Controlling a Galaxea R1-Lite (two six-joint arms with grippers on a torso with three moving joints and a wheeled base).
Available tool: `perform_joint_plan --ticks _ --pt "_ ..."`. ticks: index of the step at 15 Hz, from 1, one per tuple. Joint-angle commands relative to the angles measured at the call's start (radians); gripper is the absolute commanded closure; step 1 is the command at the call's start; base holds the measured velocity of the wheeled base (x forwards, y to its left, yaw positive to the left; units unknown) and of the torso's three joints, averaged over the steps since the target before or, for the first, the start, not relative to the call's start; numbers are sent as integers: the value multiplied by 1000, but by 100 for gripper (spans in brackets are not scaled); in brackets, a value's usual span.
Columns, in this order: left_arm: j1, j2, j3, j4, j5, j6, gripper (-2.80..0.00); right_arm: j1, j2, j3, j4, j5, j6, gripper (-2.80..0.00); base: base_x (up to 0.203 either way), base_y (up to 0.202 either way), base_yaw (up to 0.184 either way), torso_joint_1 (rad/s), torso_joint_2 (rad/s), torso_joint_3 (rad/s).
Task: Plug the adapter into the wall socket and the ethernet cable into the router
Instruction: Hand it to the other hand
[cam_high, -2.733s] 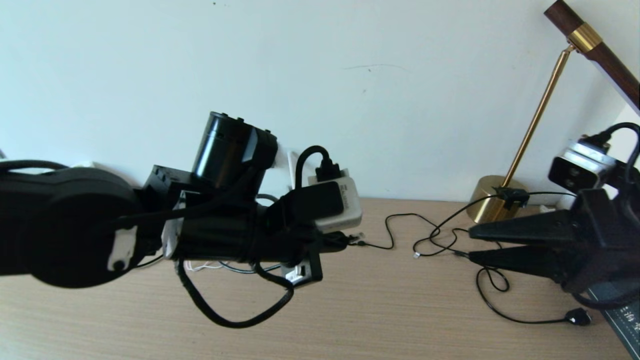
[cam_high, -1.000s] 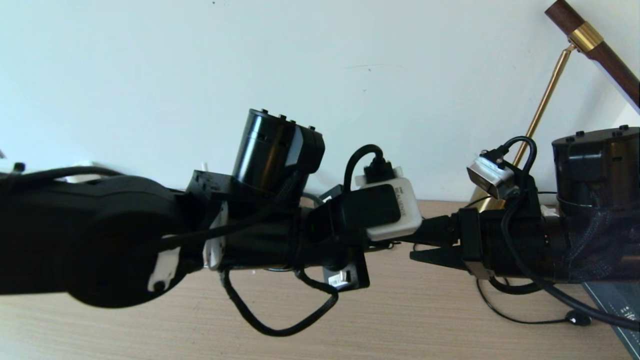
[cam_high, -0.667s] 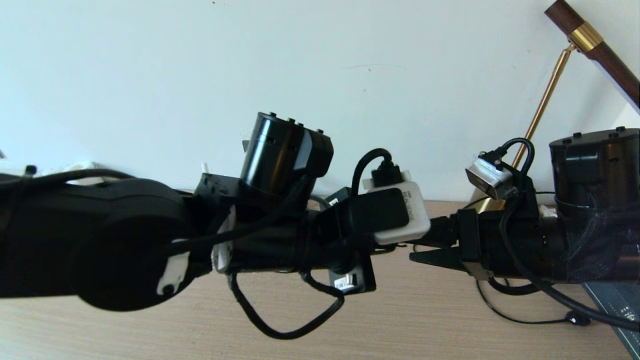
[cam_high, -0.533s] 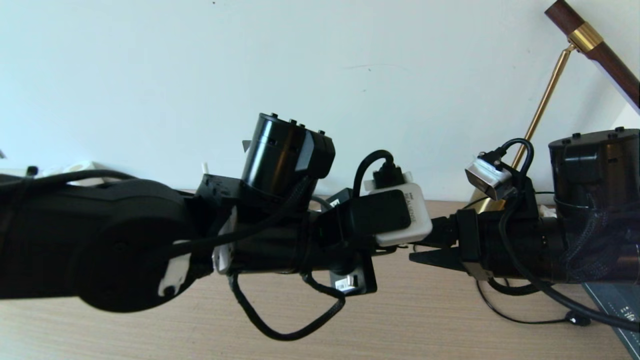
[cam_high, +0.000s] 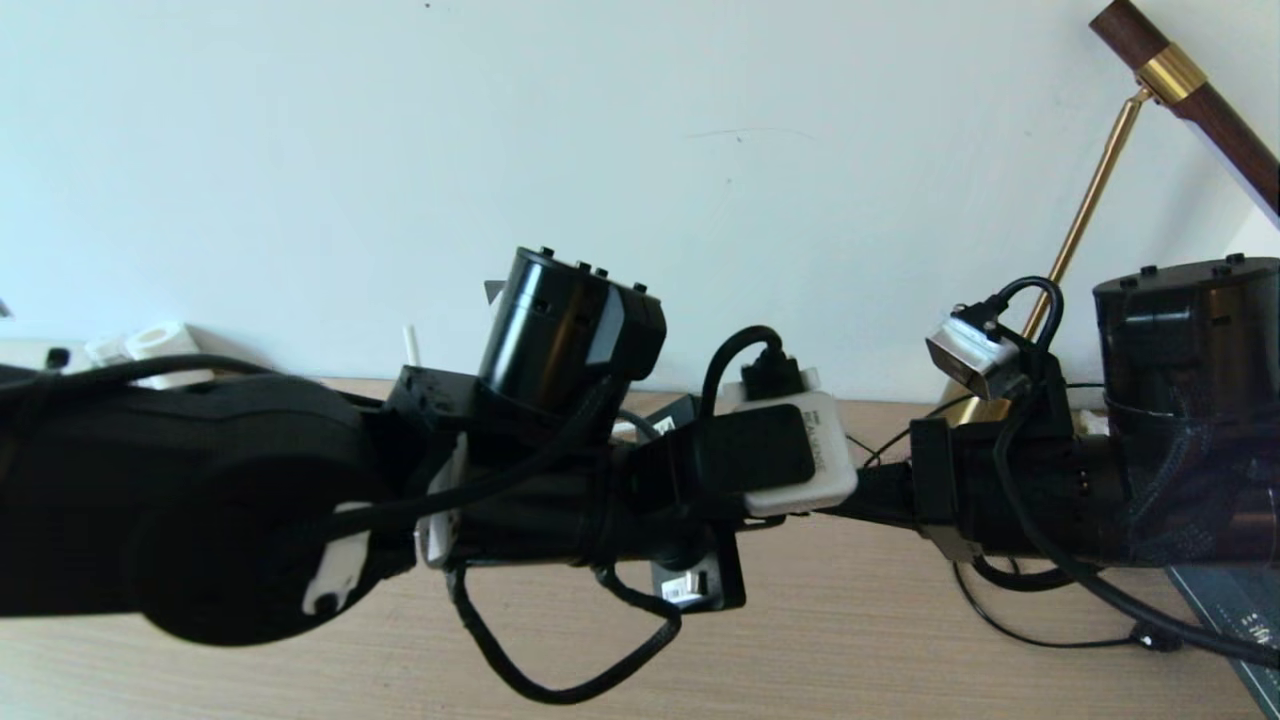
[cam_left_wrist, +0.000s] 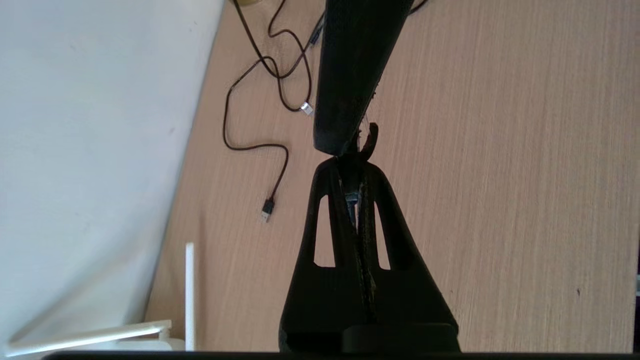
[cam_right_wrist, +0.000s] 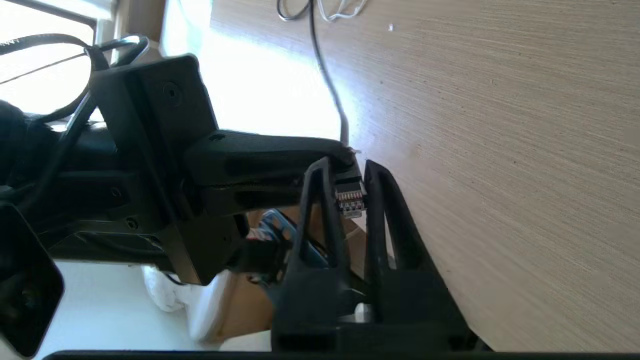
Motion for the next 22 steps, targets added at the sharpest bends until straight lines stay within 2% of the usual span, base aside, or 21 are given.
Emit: perform_joint_plan --ticks 1,7,8,9,13,15,17,19,21,22 --pt "0 -8 5 -2 -1 5 0 0 -1 -1 0 2 6 0 0 0 0 0 0 0" --pt "-2 -8 5 -8 -1 15 0 2 -1 -3 0 0 5 0 0 0 0 0 0 0" --pt "-2 -8 4 -8 -1 24 -252 2 -1 -3 0 0 6 0 0 0 0 0 0 0" --pt "-2 -7 2 -14 -1 28 -280 2 -1 -3 0 2 6 0 0 0 0 0 0 0" --pt "-3 -8 4 -29 0 26 -280 0 -1 3 0 0 15 0 0 0 0 0 0 0" --pt "-3 -24 16 -31 0 28 -280 -9 -7 2 0 -1 69 0 0 0 0 0 0 0" --pt "-3 -73 57 -36 0 30 -280 -53 -27 2 0 4 184 0 0 0 0 0 0 0" --pt "-2 -130 109 -39 2 72 -280 -89 -38 -18 0 26 314 0 0 0 0 0 0 0" --pt "-2 -180 166 -42 21 96 -280 -143 -47 -42 1 144 436 0 0 0 0 0 0 0" --pt "-2 -209 194 -42 25 98 -280 -179 -55 -51 1 243 501 0 0 0 0 0 0 0"
